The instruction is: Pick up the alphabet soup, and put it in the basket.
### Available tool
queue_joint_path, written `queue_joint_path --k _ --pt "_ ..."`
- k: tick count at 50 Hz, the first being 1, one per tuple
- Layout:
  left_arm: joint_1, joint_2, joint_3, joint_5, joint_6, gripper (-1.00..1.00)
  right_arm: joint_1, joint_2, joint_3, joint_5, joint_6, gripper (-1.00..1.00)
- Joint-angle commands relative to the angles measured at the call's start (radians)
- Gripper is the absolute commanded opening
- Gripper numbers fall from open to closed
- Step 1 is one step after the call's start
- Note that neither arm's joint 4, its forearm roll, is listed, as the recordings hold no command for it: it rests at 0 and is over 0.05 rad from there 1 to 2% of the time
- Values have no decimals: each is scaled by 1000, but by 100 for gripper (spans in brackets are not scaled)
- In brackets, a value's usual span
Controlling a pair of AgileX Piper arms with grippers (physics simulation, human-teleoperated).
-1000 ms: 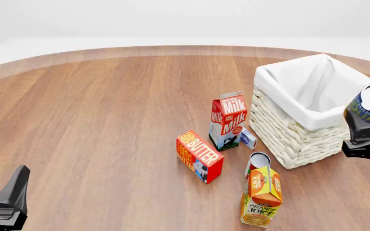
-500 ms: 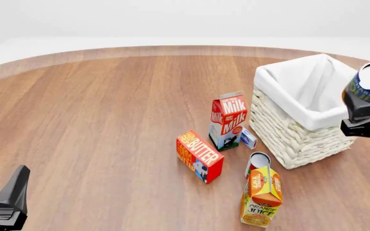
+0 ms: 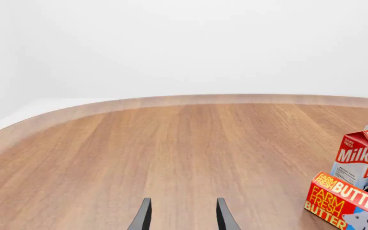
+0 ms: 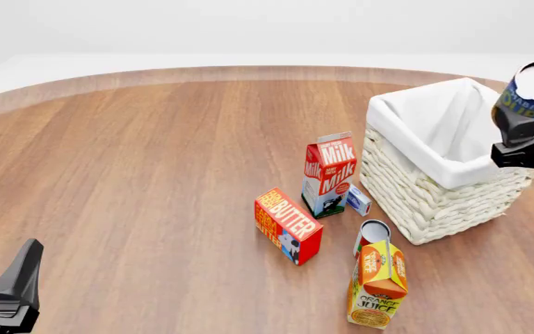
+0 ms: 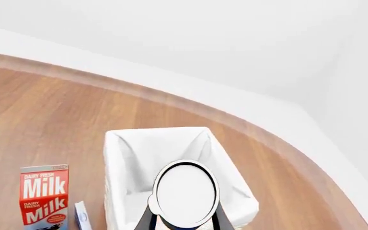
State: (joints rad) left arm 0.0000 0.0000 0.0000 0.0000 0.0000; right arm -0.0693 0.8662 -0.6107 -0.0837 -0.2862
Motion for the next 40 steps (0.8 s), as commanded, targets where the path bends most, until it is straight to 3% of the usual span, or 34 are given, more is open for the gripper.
queue_joint_path --k 1,8,10,22,25,27,40 --pt "0 0 0 0 0 100 12 48 -66 6 24 -100" --pt "0 0 0 0 0 100 17 86 -104 16 35 -100" --pt "0 0 0 0 0 100 32 91 -119 29 60 -100" --pt "0 0 0 0 0 100 40 151 -173 52 36 -100" --pt "0 0 0 0 0 100 43 165 -191 65 36 -100" --pt "0 0 0 0 0 100 53 171 -208 82 66 -100" --pt "0 0 0 0 0 100 44 226 -269 114 56 -100"
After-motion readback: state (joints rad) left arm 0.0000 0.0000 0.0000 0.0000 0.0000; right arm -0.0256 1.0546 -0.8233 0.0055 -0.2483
